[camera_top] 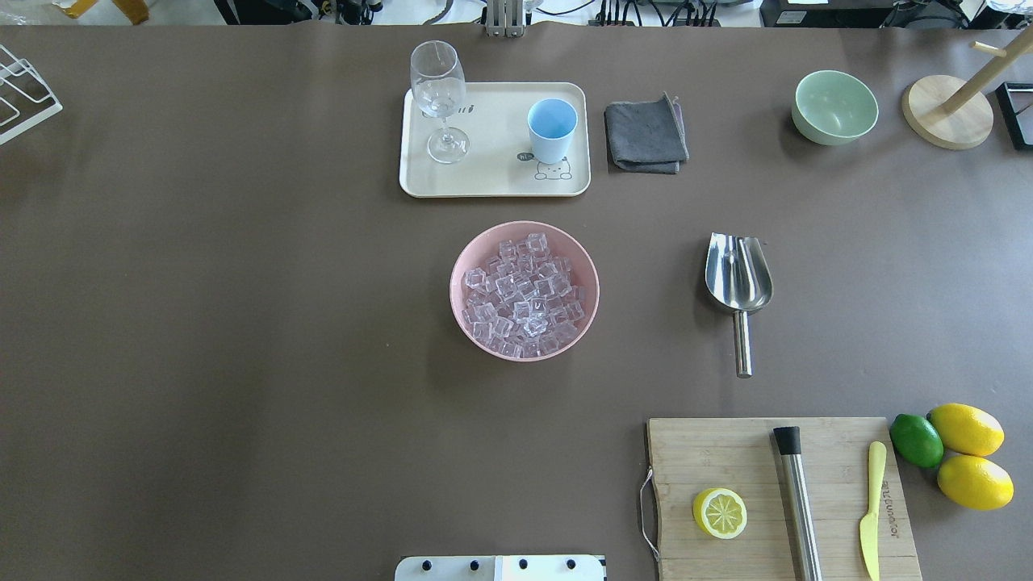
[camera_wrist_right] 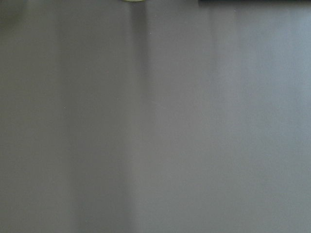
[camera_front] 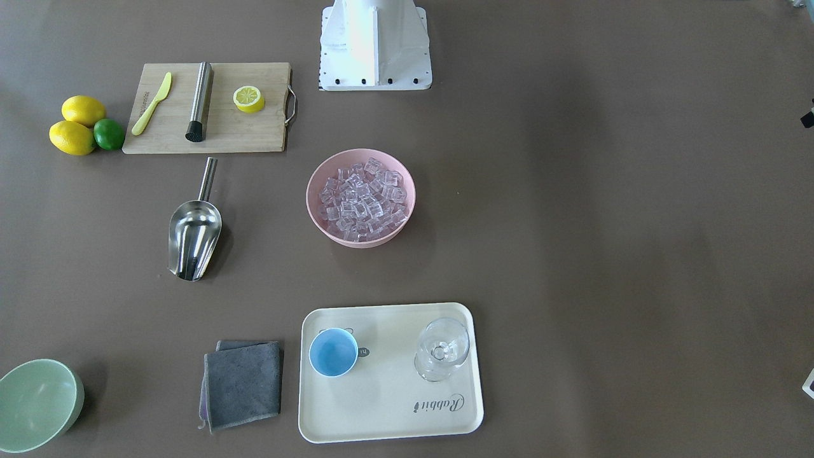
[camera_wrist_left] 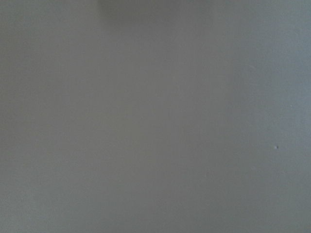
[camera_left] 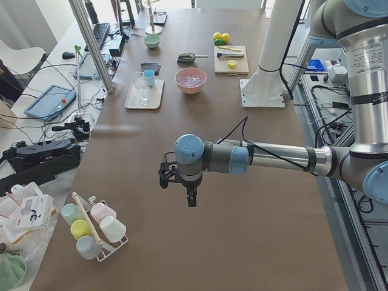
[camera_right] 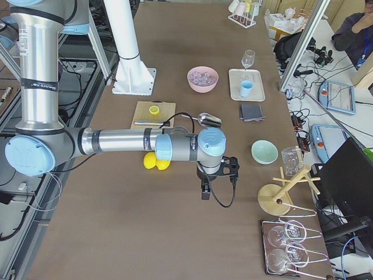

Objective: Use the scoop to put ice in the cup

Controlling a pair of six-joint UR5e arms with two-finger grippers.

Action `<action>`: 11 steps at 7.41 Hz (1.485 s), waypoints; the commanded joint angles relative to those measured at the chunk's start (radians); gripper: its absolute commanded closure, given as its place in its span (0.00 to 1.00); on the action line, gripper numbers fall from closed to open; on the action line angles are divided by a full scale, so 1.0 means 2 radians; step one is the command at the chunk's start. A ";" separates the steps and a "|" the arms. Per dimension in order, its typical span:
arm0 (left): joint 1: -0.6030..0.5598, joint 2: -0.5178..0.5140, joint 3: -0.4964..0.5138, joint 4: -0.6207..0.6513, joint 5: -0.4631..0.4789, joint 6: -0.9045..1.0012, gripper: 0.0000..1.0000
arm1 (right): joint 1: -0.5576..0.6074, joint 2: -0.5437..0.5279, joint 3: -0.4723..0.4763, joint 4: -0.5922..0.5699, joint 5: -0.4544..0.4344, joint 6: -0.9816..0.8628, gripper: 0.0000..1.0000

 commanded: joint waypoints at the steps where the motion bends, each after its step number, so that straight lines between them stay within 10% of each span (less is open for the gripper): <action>1: 0.002 -0.005 0.000 0.000 0.001 0.000 0.01 | 0.000 -0.002 0.000 0.001 0.000 -0.002 0.00; 11: 0.010 -0.015 -0.010 -0.001 0.001 0.000 0.01 | -0.015 0.002 0.006 0.000 -0.002 0.000 0.00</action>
